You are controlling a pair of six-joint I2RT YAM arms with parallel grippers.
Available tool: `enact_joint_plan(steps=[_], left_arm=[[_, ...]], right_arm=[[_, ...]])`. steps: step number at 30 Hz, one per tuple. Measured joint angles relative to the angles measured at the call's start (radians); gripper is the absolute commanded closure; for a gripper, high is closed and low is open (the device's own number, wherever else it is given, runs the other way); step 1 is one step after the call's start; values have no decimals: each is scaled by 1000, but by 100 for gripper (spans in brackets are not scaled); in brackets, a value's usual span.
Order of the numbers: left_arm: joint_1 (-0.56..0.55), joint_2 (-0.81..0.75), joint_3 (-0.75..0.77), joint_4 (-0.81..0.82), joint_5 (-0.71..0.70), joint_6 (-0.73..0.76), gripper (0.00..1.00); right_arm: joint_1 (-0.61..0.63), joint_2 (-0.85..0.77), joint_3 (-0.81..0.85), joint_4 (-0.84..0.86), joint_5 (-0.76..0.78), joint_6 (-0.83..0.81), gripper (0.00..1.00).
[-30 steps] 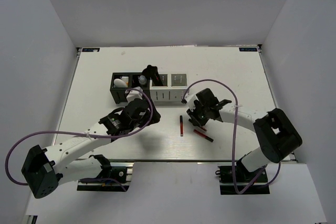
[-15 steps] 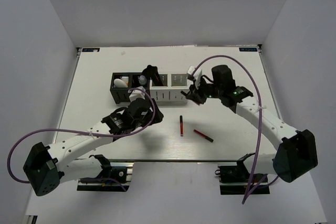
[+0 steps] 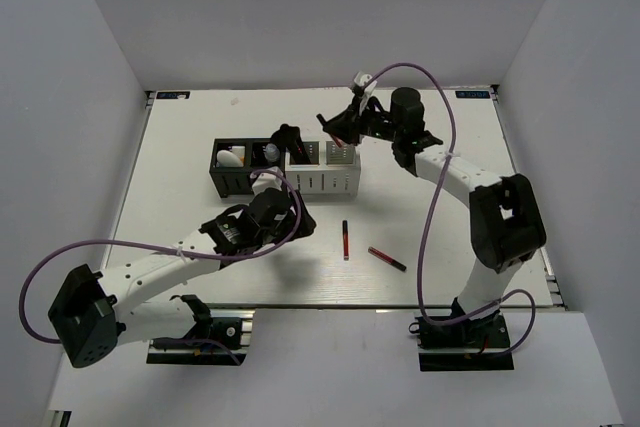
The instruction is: Organize the makeup
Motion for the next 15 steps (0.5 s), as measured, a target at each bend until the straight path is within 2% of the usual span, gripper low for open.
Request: enact_joint_plan(steps=[9, 11, 12, 15], left_arm=[[-12, 30, 2, 12, 0, -8, 17], [-14, 67, 14, 21, 3, -3, 17], [-16, 90, 26, 24, 7, 1, 17], [-19, 177, 78, 41, 29, 18, 17]], right_arm=[[-16, 93, -32, 132, -1, 75, 100], [-22, 93, -61, 145, 0, 79, 86], [-24, 93, -73, 145, 0, 80, 71], [-29, 93, -96, 136, -2, 79, 59]])
